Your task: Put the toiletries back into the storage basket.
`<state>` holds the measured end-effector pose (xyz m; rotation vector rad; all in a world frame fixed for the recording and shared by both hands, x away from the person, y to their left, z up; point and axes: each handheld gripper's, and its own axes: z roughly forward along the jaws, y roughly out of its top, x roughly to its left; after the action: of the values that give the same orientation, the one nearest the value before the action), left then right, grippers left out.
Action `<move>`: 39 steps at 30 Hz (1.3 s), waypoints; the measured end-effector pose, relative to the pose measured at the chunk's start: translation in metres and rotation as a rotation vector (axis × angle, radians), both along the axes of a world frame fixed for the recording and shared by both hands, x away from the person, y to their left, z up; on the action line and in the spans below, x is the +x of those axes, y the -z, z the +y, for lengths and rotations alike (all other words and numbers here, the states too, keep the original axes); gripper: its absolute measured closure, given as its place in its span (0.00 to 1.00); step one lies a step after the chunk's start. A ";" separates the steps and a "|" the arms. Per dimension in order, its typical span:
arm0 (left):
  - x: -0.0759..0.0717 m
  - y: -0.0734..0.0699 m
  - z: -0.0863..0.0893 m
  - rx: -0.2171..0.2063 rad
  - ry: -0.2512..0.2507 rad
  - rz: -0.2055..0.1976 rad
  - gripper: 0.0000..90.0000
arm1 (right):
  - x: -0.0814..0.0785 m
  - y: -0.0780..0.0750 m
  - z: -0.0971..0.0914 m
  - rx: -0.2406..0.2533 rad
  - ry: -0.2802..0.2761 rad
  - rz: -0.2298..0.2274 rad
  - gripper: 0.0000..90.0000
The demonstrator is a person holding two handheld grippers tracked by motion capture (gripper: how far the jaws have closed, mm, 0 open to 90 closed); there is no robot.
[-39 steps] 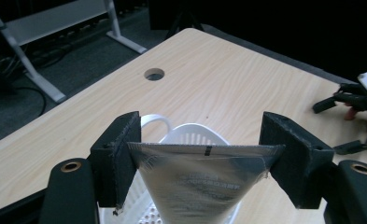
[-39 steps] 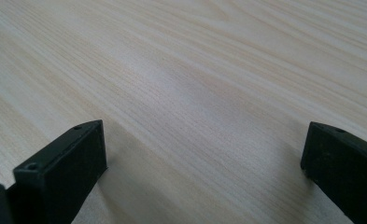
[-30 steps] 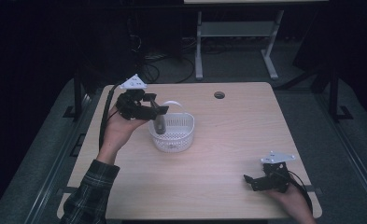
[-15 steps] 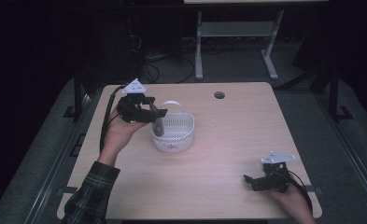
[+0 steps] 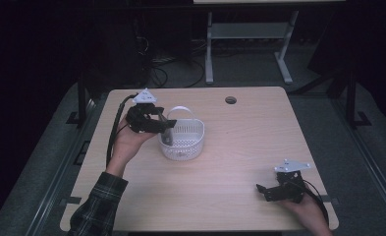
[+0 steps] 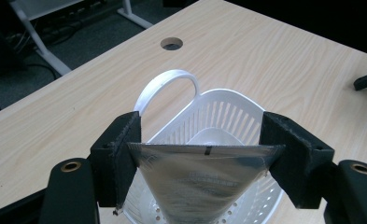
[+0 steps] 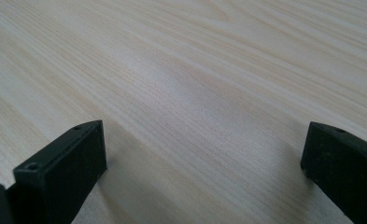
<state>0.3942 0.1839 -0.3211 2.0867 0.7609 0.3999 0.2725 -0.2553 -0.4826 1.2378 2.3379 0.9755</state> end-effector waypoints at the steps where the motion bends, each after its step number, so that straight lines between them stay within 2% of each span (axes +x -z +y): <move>1: 0.000 0.001 0.000 0.000 -0.001 0.003 0.33 | 0.000 0.000 0.000 0.000 0.001 0.001 0.00; 14: 0.002 0.014 -0.001 0.006 -0.004 0.027 0.33 | 0.000 0.000 0.000 -0.001 0.001 0.000 0.00; 26: 0.001 0.019 -0.007 0.033 0.001 0.025 0.33 | 0.000 0.000 0.000 -0.002 0.001 0.000 0.00; 30: 0.000 0.024 -0.007 0.027 -0.005 0.017 0.33 | 0.000 0.000 0.000 -0.002 0.001 0.000 0.00; 34: 0.000 0.030 -0.006 0.030 -0.008 0.037 0.33 | 0.000 0.000 0.000 -0.002 0.001 0.000 0.00; 39: 0.000 0.036 -0.005 0.030 -0.013 0.043 0.33 | 0.000 0.000 0.000 -0.002 0.001 0.000 0.00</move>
<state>0.3938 0.1785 -0.3574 2.1255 0.7981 0.3767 0.2725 -0.2553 -0.4827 1.2376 2.3374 0.9728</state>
